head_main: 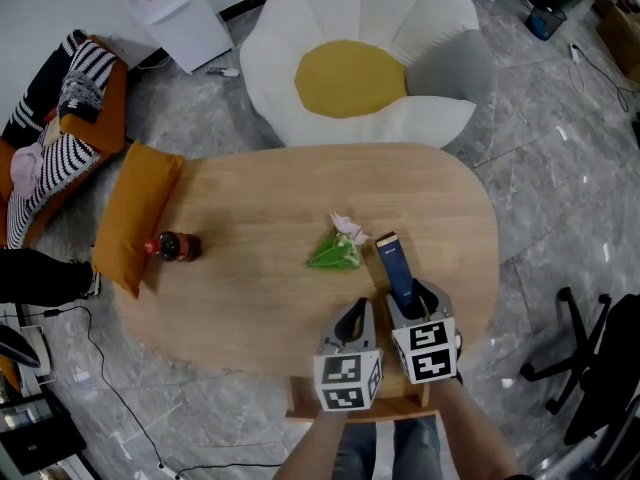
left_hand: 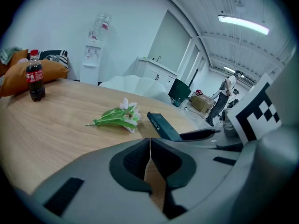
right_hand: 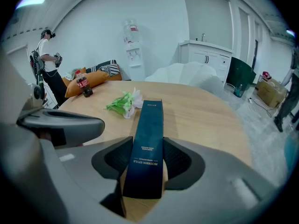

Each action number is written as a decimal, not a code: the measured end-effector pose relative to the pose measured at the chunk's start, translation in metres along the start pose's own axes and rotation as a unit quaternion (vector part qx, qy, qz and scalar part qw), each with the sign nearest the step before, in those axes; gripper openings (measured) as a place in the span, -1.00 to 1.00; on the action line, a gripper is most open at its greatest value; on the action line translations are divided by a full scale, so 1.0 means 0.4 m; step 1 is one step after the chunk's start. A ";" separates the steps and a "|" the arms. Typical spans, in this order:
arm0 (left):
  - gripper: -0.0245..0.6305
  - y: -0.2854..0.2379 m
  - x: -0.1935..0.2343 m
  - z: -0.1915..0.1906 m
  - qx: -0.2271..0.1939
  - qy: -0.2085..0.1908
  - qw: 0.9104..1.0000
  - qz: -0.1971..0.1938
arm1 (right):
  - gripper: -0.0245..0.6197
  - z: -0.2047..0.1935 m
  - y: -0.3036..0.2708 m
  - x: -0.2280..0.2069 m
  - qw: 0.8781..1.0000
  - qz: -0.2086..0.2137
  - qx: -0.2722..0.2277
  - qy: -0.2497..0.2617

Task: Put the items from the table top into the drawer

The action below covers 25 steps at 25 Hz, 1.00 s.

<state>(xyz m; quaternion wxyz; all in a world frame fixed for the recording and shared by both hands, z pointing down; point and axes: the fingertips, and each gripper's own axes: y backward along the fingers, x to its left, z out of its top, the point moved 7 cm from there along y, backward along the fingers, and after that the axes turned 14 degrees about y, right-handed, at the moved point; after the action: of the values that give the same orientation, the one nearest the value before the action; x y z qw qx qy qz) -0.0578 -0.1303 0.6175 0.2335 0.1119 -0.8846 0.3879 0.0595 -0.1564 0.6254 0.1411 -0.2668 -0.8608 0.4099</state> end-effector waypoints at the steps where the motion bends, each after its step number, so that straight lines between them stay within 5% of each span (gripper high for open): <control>1: -0.89 0.005 0.000 0.002 -0.001 0.000 1.000 -0.001 | -0.31 0.000 0.009 0.004 1.000 0.000 -0.002 0.001; 12: -0.89 0.082 -0.052 -0.009 -0.014 0.000 1.000 -0.007 | -0.31 -0.030 0.147 0.042 1.000 0.005 -0.018 0.011; 19: -0.89 0.156 -0.039 -0.048 -0.038 0.030 0.998 0.028 | -0.31 -0.036 0.207 0.079 0.997 0.032 -0.050 0.041; 25: -0.89 0.214 -0.047 -0.098 -0.053 0.009 0.997 0.051 | -0.31 -0.085 0.242 0.107 0.994 0.066 -0.049 0.070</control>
<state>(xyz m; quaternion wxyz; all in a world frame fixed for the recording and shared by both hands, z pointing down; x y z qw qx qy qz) -0.0612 -0.0434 0.5771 0.2264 0.0505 -0.9064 0.3530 0.0735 -0.0600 0.5720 0.1603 -0.3575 -0.8484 0.3558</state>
